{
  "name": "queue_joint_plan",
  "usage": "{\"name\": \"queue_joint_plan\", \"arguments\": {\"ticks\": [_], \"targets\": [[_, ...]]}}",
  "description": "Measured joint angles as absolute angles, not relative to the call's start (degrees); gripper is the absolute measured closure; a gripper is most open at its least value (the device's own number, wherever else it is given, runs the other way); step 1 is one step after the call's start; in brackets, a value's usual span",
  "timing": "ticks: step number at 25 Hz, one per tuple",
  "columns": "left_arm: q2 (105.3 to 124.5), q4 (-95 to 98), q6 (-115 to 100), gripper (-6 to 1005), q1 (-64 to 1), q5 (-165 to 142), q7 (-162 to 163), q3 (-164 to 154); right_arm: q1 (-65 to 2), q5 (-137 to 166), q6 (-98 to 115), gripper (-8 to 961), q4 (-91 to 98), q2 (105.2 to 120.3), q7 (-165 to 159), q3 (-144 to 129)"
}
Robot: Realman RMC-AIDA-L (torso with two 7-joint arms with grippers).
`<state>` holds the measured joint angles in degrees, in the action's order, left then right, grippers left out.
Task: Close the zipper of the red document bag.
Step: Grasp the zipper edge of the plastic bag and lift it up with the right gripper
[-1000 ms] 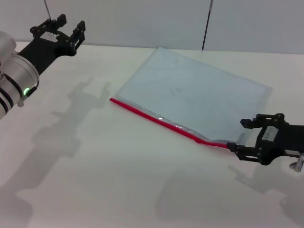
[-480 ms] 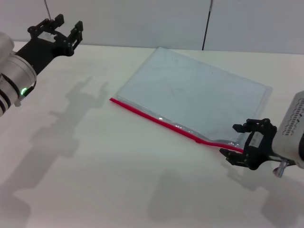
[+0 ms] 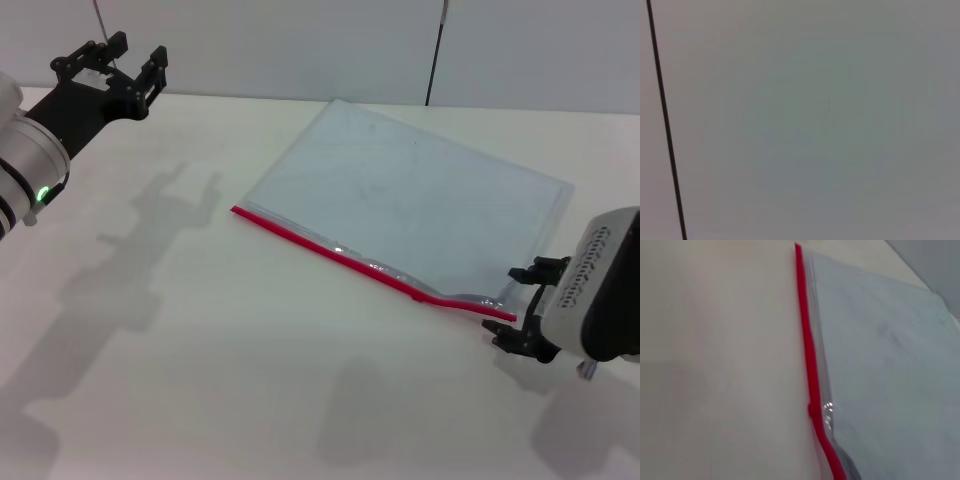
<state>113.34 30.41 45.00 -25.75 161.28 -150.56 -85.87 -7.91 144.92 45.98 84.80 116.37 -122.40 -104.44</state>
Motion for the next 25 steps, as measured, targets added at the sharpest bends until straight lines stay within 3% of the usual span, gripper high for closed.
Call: {"name": "queue_joint_plan", "arguments": {"ticks": [25], "targets": [[112.97, 30.8, 45.1, 476, -25.7, 161.3, -150.5, -85.9, -8.2, 156.6, 45.0, 267, 87.6, 116.36, -132.3, -111.2]]}}
